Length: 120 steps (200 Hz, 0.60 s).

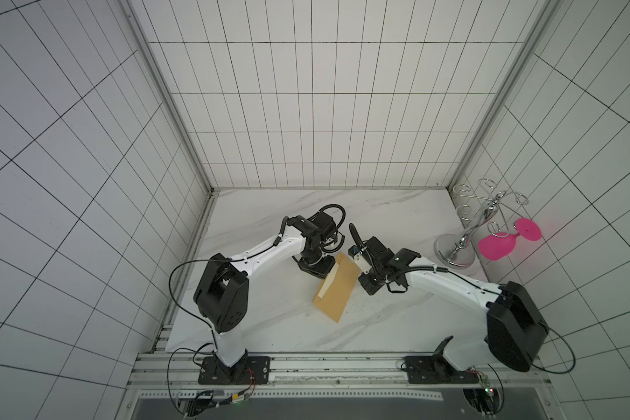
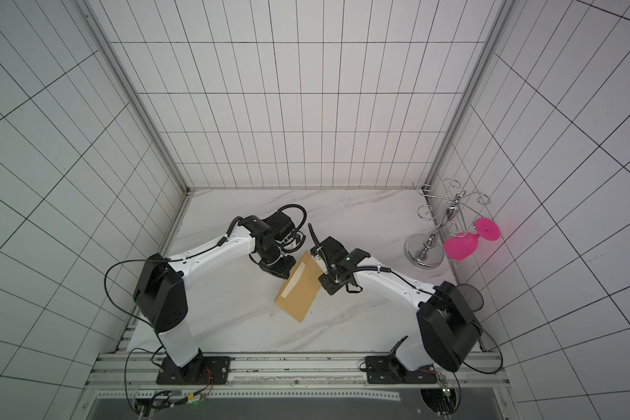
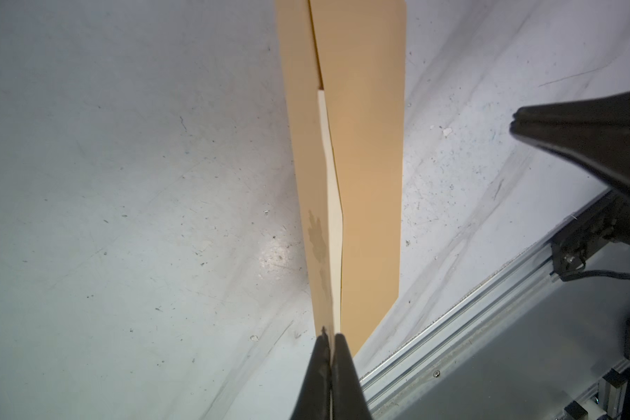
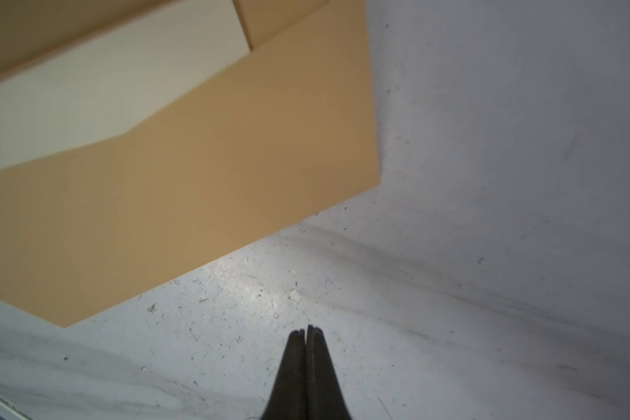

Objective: Fold the letter paper in half and place it into the envelope
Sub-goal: Fold the envelope flap on the envelope.

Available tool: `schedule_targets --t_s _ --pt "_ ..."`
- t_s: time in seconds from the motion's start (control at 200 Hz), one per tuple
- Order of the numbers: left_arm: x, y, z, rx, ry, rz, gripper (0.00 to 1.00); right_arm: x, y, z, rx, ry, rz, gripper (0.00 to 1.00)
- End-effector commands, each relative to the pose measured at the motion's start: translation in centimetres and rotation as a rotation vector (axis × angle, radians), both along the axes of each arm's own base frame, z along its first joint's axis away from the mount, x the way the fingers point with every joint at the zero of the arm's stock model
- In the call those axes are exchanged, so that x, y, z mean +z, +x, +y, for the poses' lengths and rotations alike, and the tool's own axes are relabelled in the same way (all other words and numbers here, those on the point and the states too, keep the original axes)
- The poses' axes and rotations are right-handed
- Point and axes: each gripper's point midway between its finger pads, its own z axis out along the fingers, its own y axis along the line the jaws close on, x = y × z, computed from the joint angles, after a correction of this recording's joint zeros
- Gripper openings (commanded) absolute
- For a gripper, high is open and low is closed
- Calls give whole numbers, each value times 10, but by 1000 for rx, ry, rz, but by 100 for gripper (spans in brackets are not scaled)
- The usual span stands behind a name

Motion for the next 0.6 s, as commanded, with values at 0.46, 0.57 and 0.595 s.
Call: schedule_targets --t_s 0.46,0.57,0.595 --pt "-51 4 -16 23 120 0 0 -66 -32 32 -238 201 371 0" --pt "-57 2 -21 17 128 10 0 -70 -34 30 -239 195 380 0" --pt "-58 2 -22 15 128 13 0 -71 -35 30 -239 195 383 0"
